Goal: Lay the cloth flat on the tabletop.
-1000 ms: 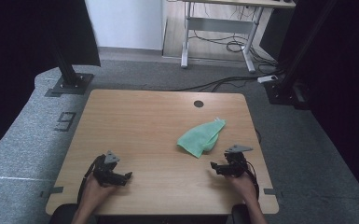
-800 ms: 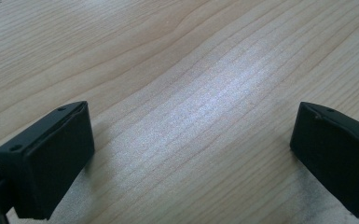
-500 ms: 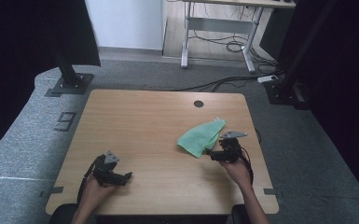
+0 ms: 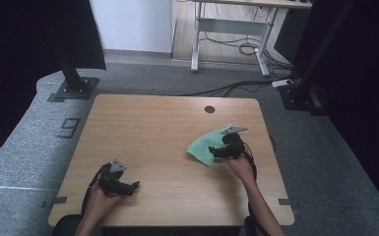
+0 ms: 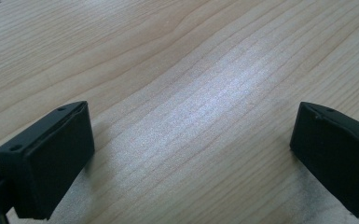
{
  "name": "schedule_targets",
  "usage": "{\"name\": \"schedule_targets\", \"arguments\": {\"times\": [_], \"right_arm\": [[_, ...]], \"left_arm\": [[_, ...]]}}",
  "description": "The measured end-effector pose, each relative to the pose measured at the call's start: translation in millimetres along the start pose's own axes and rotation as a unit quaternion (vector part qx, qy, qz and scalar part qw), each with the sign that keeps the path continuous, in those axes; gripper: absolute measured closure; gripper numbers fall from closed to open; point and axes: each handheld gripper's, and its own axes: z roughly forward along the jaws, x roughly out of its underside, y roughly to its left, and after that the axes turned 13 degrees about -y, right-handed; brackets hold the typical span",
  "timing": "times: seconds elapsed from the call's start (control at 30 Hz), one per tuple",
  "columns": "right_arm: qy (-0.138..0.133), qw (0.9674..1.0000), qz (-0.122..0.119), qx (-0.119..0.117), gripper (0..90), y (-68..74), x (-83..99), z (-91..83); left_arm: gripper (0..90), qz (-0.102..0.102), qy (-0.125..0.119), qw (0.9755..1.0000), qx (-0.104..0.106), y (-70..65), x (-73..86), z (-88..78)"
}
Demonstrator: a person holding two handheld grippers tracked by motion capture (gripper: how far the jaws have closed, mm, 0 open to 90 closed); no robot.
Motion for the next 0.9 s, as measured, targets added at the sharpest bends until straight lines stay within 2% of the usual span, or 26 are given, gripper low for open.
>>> {"name": "schedule_targets", "arguments": {"times": [0.2,0.37,0.53,0.9], "right_arm": [[0.017,0.9996,-0.005,0.02,32.0,-10.6,10.8,18.7],[0.025,0.9996,-0.002,0.014,33.6,-11.4,24.9,27.3],[0.024,0.9995,-0.015,0.012,30.4,-3.1,27.9,27.9],[0.019,0.9992,-0.031,-0.015,29.2,24.3,30.2,29.3]], "left_arm": [[0.0,0.0,0.0,1.0,0.0,0.0,0.0,0.1],[0.0,0.0,0.0,1.0,0.0,0.0,0.0,0.0],[0.0,0.0,0.0,1.0,0.0,0.0,0.0,0.0],[0.0,0.0,0.0,1.0,0.0,0.0,0.0,0.1]]}}
